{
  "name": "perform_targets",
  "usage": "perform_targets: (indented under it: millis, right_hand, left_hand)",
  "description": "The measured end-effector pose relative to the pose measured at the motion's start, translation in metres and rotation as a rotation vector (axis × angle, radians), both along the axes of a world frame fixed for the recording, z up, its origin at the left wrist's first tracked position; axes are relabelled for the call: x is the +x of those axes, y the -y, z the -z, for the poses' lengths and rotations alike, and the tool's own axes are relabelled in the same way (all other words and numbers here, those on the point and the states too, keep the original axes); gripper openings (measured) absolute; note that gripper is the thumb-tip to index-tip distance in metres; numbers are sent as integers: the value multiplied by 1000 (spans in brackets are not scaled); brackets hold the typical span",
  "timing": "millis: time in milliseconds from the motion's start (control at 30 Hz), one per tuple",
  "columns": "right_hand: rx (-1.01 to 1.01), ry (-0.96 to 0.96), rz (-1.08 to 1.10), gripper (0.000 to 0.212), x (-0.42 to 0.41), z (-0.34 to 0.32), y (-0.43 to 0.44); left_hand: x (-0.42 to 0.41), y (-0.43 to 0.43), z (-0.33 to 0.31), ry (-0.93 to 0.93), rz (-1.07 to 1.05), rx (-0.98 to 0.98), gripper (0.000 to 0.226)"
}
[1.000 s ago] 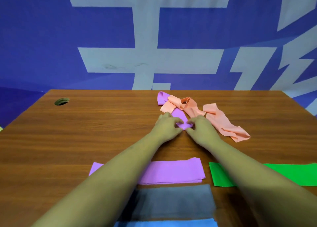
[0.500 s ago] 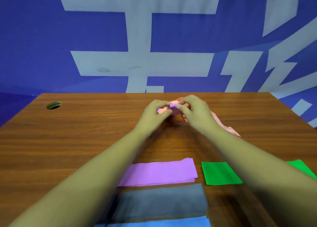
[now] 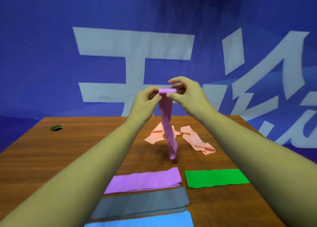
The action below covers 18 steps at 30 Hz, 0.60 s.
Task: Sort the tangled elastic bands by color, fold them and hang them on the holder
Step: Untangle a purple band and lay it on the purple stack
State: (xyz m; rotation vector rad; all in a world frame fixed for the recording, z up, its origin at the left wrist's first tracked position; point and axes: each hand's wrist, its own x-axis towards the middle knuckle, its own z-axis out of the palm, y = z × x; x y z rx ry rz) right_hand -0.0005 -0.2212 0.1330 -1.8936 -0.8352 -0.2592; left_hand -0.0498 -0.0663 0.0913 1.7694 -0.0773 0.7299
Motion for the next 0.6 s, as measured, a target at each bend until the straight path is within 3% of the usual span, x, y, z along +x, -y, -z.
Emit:
perform_targets:
  millis: [133,267,400,600]
  right_hand:
    - [-8,60,32,11,-27,-21,7]
    - [18,106,53,14,-58,-41,13]
    - [116,37,57,21,-80,-51,18]
    - [138,-128,-8,20,-104,-49,21]
  left_hand:
    - [-28,8,-17,13,9,-8,16]
    - [-58,13,-28,15,52,-44,25]
    - [-84,14,-29,-68,135,-10,35]
    - [-117,15,-32,-107,118,-44,16]
